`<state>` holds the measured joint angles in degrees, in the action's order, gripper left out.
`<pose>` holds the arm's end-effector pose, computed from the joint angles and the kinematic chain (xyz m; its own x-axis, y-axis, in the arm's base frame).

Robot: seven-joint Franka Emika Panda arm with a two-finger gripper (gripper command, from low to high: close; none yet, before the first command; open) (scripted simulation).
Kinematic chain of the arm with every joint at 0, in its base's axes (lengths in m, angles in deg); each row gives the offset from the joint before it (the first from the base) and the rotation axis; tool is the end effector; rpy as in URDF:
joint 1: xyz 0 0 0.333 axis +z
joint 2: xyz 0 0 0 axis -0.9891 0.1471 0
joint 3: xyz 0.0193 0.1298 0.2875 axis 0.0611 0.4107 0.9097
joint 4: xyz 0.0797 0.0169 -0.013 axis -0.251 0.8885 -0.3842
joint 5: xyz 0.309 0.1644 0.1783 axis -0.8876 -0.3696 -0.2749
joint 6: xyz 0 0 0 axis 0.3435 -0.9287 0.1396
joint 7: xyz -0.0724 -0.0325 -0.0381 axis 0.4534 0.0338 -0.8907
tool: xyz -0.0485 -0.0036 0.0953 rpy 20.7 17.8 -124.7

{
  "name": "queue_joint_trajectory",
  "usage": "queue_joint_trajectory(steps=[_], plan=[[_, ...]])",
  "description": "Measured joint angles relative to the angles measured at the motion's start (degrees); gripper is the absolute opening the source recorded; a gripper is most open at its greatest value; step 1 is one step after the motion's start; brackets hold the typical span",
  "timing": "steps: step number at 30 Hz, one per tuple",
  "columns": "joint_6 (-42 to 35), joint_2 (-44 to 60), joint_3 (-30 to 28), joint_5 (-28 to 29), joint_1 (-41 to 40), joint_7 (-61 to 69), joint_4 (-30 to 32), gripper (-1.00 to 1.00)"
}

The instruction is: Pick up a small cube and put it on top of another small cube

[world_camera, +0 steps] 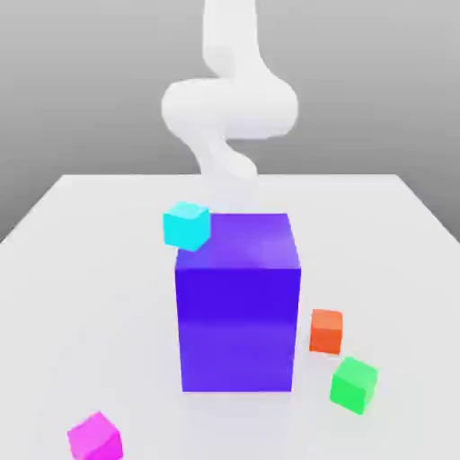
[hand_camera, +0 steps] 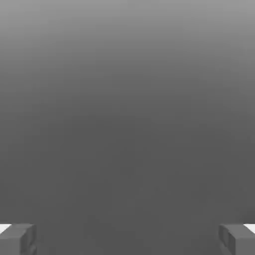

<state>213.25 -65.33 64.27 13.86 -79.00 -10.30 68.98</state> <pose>0.3788 -0.0138 0.6804 0.5671 -0.6770 0.4691 -0.4812 -0.7346 -0.4784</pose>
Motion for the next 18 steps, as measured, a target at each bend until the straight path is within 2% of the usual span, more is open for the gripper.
queue_joint_trajectory(steps=[10,18], plan=[[5.16,20.26,-13.2,-8.07,8.4,24.78,0.27,0.0],[8.89,36.68,-19.16,-16.62,10.19,45.84,0.39,0.0]])
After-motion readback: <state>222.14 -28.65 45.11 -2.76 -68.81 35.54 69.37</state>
